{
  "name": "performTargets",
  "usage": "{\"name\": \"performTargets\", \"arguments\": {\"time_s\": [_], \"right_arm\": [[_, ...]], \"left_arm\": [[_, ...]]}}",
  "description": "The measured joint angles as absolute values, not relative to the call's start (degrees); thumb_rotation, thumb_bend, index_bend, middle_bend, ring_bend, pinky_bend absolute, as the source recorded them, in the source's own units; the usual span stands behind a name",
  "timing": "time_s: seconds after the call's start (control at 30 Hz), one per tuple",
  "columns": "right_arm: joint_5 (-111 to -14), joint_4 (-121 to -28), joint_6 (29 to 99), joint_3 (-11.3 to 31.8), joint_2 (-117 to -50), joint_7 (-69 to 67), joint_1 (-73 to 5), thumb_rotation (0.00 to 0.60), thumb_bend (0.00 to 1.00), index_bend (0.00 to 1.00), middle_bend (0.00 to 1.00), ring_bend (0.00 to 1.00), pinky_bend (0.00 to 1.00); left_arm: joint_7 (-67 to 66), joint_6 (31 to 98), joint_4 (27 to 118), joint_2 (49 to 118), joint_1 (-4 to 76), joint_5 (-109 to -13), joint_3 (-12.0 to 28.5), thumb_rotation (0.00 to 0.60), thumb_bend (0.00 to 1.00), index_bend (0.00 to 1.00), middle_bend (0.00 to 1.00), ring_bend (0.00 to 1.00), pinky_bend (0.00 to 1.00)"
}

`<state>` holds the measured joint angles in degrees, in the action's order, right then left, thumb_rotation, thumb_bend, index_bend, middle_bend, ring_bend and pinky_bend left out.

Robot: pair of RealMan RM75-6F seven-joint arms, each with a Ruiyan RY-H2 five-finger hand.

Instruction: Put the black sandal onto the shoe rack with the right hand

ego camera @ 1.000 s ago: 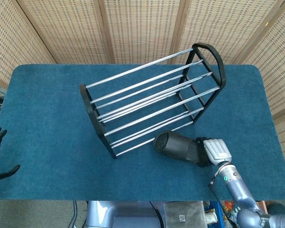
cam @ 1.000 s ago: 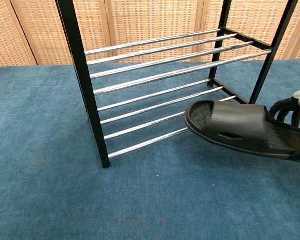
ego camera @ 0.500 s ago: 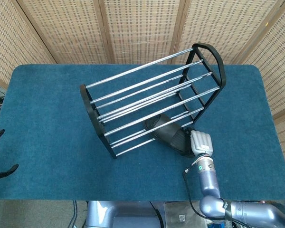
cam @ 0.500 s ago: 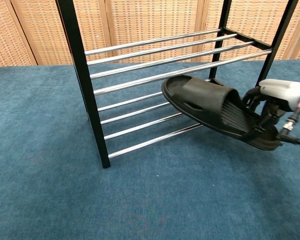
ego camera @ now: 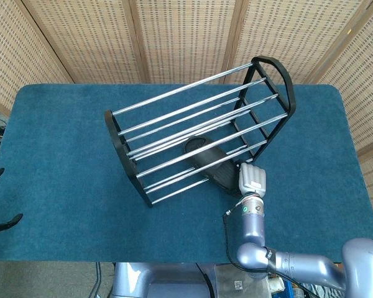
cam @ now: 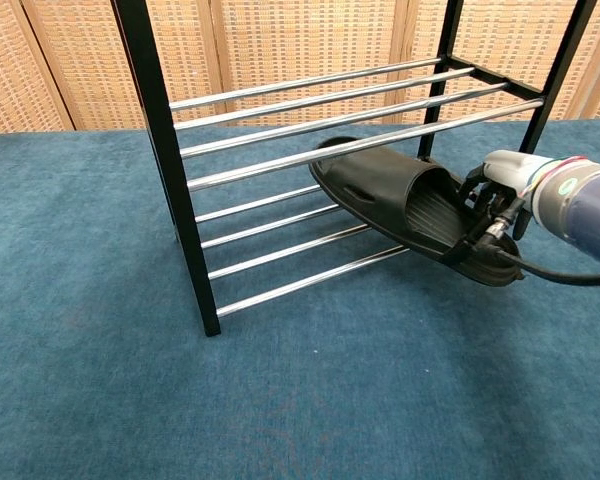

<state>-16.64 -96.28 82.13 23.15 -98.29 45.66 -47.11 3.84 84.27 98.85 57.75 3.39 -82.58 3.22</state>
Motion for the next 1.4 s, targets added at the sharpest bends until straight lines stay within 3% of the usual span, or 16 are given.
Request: {"name": "performTargets", "arguments": {"time_s": [0.73,1.4], "right_arm": [[-11.72,-83.58,83.50,32.89,-107.11,47.40,-52.60,0.600,0.46,0.58,0.62,0.52,0.43],[-11.84,-75.17,80.24,37.24,-111.61,45.26,-54.95,0.600,0.46,0.58,0.62,0.52,0.43]], "left_arm": [[5.05,82.83,98.27,57.17,4.02,-81.74,3.39,0.600,0.18,0.00,0.00,0.00,0.00],[5.85,81.27,98.23,56.80,4.65,-80.28,3.69,0.600,0.18,0.00,0.00,0.00,0.00]]}}
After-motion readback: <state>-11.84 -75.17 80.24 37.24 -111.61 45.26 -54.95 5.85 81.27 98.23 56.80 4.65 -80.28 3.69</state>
